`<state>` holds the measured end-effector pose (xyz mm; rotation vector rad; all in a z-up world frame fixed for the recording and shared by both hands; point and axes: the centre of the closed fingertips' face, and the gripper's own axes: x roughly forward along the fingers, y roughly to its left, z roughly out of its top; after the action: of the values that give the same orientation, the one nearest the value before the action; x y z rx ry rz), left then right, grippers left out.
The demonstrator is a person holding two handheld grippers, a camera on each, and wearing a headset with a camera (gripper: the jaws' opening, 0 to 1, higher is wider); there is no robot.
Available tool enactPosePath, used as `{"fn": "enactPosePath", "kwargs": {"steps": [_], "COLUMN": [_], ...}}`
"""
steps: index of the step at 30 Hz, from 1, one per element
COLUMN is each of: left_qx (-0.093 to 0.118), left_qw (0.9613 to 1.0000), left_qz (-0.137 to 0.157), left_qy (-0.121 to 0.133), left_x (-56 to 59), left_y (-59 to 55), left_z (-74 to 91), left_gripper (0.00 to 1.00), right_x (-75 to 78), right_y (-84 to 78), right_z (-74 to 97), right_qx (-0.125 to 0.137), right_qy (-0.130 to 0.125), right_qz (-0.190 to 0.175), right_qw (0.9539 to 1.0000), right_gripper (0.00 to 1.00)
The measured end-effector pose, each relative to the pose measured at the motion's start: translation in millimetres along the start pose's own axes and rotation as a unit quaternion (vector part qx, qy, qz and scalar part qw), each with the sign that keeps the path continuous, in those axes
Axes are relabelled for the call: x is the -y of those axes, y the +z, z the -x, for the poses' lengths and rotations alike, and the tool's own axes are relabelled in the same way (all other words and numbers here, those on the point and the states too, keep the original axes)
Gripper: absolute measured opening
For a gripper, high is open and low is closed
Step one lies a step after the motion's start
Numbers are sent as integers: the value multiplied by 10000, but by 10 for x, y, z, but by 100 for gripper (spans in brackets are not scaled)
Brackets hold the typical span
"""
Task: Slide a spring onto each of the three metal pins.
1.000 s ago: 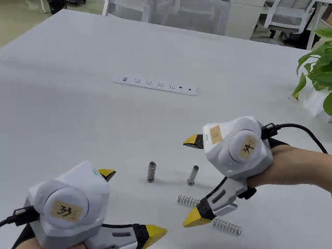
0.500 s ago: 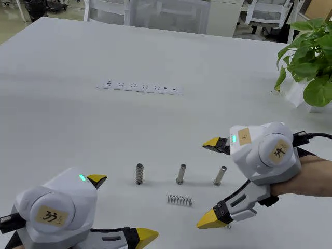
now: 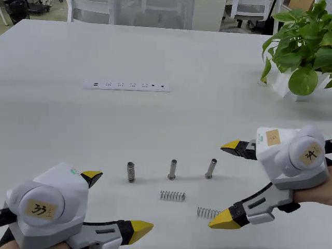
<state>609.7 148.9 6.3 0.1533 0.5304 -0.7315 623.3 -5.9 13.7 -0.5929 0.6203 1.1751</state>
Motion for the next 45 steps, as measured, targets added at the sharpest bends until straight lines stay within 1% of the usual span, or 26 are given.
{"fn": "enactPosePath", "kwargs": {"steps": [4, 10, 14, 18, 22, 25, 26, 28, 30, 32, 33, 34, 35, 37, 39, 43, 45], "left_qx": [-20, -60, -72, -97, -111, -103, -111, -171, -260, -269, -270, -299, -331, -385, -356, -394, -400], "left_qw": [9999, 9997, 9995, 9992, 9981, 9971, 9962, 9956, 9945, 9928, 9923, 9914, 9907, 9906, 9907, 9906, 9905], "left_qz": [-55, -73, -92, -131, -292, -449, -517, -570, -711, -846, -873, -960, -1020, -1028, -1019, -985, -1031], "left_qy": [-118, -226, -288, -362, -524, -610, -689, -717, -717, -803, -834, -840, -832, -814, -823, -865, -817], "left_x": [36, 97, 137, 169, 230, 272, 301, 328, 348, 388, 406, 416, 414, 403, 400, 412, 393], "left_y": [-2, -24, -27, -30, -19, -4, -10, -29, -56, -56, -53, -56, -63, -72, -62, -66, -66], "left_z": [-31, -75, -97, -122, -165, -211, -243, -294, -373, -444, -471, -512, -544, -621, -680, -763, -805], "left_gripper": [85, 83, 82, 82, 79, 73, 71, 68, 66, 64, 61, 57, 53, 48, 46, 35, 32], "right_x": [-8, 3, -15, -42, -66, -83, -86, -104, -133, -158, -163, -169, -171, -175, -186, -209, -222], "right_y": [-77, -184, -273, -315, -356, -385, -405, -428, -450, -475, -486, -503, -513, -535, -547, -563, -569], "right_z": [69, 184, 263, 322, 348, 353, 350, 346, 341, 341, 343, 345, 345, 349, 353, 355, 356], "right_qx": [53, 122, 131, 188, 213, 237, 233, 217, 217, 195, 185, 168, 172, 165, 170, 174, 182], "right_qy": [-100, -281, -363, -412, -468, -489, -514, -515, -516, -503, -508, -508, -511, -525, -530, -534, -533], "right_qz": [-171, -375, -518, -670, -737, -810, -830, -873, -916, -944, -950, -972, -989, -1034, -1073, -1125, -1154], "right_qw": [9998, 9988, 9979, 9967, 9960, 9952, 9950, 9946, 9942, 9941, 9940, 9938, 9936, 9931, 9927, 9921, 9917], "right_gripper": [99, 99, 99, 99, 99, 99, 99, 99, 99, 98, 98, 98, 98, 98, 97, 97, 97]}}
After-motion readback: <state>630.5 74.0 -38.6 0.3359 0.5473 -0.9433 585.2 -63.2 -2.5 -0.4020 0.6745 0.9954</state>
